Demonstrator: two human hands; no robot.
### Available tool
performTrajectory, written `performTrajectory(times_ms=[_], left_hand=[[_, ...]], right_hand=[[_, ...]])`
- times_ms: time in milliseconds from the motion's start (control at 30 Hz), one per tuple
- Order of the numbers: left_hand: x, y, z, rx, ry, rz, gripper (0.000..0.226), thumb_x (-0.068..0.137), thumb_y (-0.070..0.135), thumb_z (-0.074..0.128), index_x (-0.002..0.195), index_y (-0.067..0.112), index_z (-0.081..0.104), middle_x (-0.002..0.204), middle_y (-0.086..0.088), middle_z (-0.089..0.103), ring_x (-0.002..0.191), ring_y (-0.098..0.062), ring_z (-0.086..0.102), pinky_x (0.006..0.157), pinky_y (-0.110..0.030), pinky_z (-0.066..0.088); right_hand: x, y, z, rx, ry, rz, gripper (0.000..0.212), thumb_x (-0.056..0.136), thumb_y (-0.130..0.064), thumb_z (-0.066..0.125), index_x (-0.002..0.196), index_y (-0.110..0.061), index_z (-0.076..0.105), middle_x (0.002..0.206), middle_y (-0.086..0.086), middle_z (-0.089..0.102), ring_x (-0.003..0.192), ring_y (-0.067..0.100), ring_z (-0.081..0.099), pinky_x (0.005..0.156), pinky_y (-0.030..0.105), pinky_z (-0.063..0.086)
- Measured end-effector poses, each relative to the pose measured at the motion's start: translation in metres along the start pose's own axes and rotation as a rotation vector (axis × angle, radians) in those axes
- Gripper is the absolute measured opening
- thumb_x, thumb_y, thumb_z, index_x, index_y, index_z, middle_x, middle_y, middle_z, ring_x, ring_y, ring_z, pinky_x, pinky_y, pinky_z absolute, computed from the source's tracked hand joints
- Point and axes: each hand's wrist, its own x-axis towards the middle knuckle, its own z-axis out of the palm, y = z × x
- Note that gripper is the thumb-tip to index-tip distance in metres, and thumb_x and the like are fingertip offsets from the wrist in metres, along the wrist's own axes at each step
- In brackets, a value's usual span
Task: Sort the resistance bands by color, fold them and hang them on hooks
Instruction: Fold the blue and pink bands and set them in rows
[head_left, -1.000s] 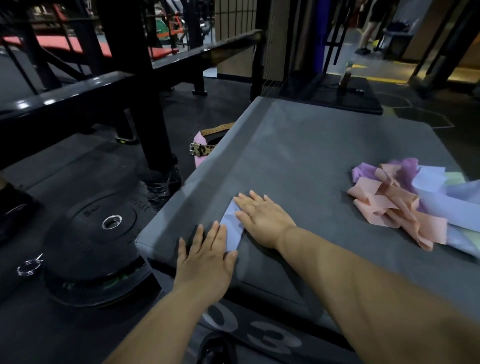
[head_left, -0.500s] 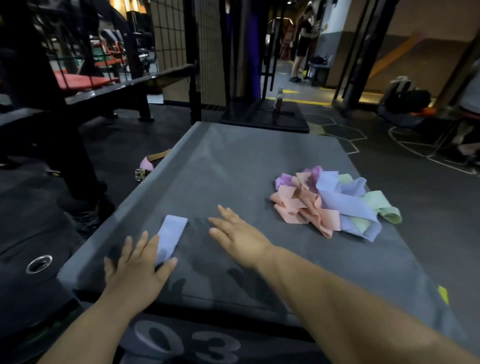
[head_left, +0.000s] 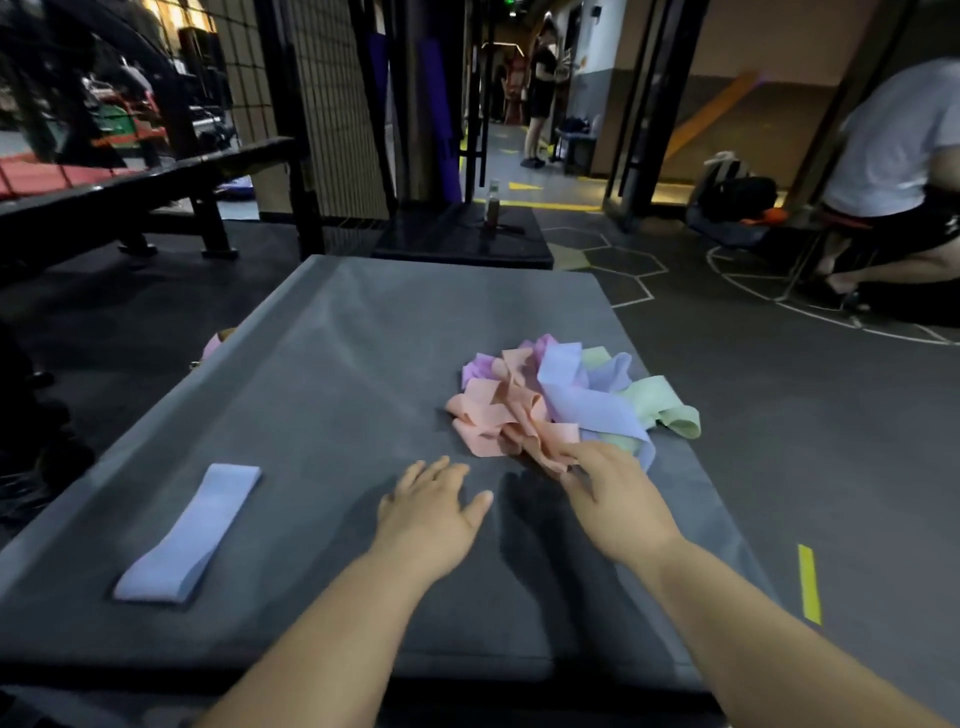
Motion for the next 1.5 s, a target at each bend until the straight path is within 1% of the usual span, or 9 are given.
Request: performTrajectory(times_ms=[200, 433, 633, 800, 967, 1167, 1267, 1400, 1500], left_hand=[[0.034, 0.029, 0.015, -0.023, 0.106, 0.012, 0.052, 0.097, 0.053, 0.038, 0.143, 0.03, 0.035, 0.152, 0.012, 0.033, 0.141, -0.021, 0.02, 0.109, -0.04, 0.027], [0.067, 0.03, 0.016, -0.12, 0.262, -0.06, 0.052, 0.096, 0.041, 0.048, 0.145, 0.032, 0.033, 0.154, 0.01, 0.026, 0.136, -0.022, 0.026, 0.108, -0.039, 0.029], [0.083, 0.023, 0.016, -0.123, 0.174, -0.082, 0.047, 0.098, 0.042, 0.044, 0.144, 0.043, 0.032, 0.162, 0.003, 0.009, 0.146, -0.026, 0.012, 0.113, -0.044, 0.022], [0.088, 0.023, 0.02, -0.04, 0.106, -0.042, 0.045, 0.1, 0.046, 0.034, 0.143, 0.032, 0.036, 0.16, 0.007, 0.018, 0.146, -0.02, 0.012, 0.112, -0.044, 0.022], [0.086, 0.02, 0.022, -0.083, 0.142, -0.046, 0.056, 0.101, 0.046, 0.034, 0.152, 0.025, 0.026, 0.161, 0.01, 0.018, 0.148, -0.014, 0.008, 0.116, -0.041, 0.018], [0.072, 0.011, 0.011, -0.137, 0.304, -0.011, 0.052, 0.1, 0.038, 0.041, 0.149, 0.021, 0.035, 0.157, 0.006, 0.03, 0.148, -0.012, 0.013, 0.118, -0.031, 0.014], [0.062, 0.007, 0.003, -0.178, 0.365, 0.007, 0.049, 0.099, 0.034, 0.046, 0.146, 0.019, 0.042, 0.153, 0.004, 0.038, 0.146, -0.013, 0.02, 0.116, -0.028, 0.015], [0.048, 0.001, -0.007, -0.333, 0.425, -0.05, 0.036, 0.095, 0.03, 0.057, 0.129, 0.024, 0.06, 0.132, 0.005, 0.057, 0.118, -0.01, 0.049, 0.097, -0.024, 0.037], [0.04, -0.005, -0.009, -0.474, 0.461, -0.094, 0.012, 0.089, 0.026, 0.066, 0.1, 0.028, 0.068, 0.104, 0.014, 0.066, 0.095, -0.006, 0.058, 0.079, -0.019, 0.039]], right_hand=[[0.014, 0.015, -0.002, -0.007, 0.058, -0.056, 0.048, 0.089, -0.007, 0.056, 0.132, -0.028, 0.059, 0.129, -0.01, 0.057, 0.124, 0.014, 0.044, 0.104, 0.024, 0.033], [0.037, 0.015, 0.025, 0.002, 0.081, -0.119, 0.042, 0.084, -0.011, 0.062, 0.121, -0.029, 0.066, 0.117, -0.008, 0.06, 0.113, 0.02, 0.052, 0.099, 0.032, 0.042], [0.043, 0.008, 0.036, -0.059, 0.05, -0.169, 0.053, 0.073, -0.013, 0.063, 0.122, -0.035, 0.065, 0.125, -0.006, 0.056, 0.118, 0.024, 0.05, 0.097, 0.038, 0.045], [0.045, 0.012, 0.041, -0.089, -0.011, -0.122, 0.059, 0.081, -0.014, 0.061, 0.137, -0.03, 0.054, 0.137, -0.005, 0.048, 0.13, 0.022, 0.039, 0.106, 0.038, 0.04], [0.047, 0.013, 0.037, -0.091, -0.017, -0.137, 0.052, 0.086, -0.016, 0.059, 0.136, -0.028, 0.055, 0.137, -0.009, 0.049, 0.129, 0.015, 0.038, 0.109, 0.025, 0.029], [0.05, 0.014, 0.031, -0.009, 0.124, -0.114, 0.028, 0.084, -0.013, 0.068, 0.11, -0.021, 0.072, 0.108, -0.005, 0.069, 0.105, 0.023, 0.059, 0.093, 0.031, 0.045], [0.048, 0.009, 0.023, 0.056, 0.179, -0.079, 0.019, 0.088, -0.015, 0.068, 0.105, -0.02, 0.075, 0.103, -0.004, 0.071, 0.1, 0.02, 0.059, 0.088, 0.02, 0.038], [0.045, 0.006, 0.021, 0.039, 0.175, -0.074, 0.019, 0.084, -0.016, 0.071, 0.102, -0.021, 0.076, 0.098, -0.006, 0.068, 0.097, 0.021, 0.059, 0.086, 0.022, 0.041], [0.042, 0.003, 0.026, 0.057, 0.177, -0.102, 0.016, 0.086, -0.025, 0.07, 0.101, -0.025, 0.074, 0.095, -0.009, 0.062, 0.094, 0.019, 0.058, 0.087, 0.032, 0.049]])
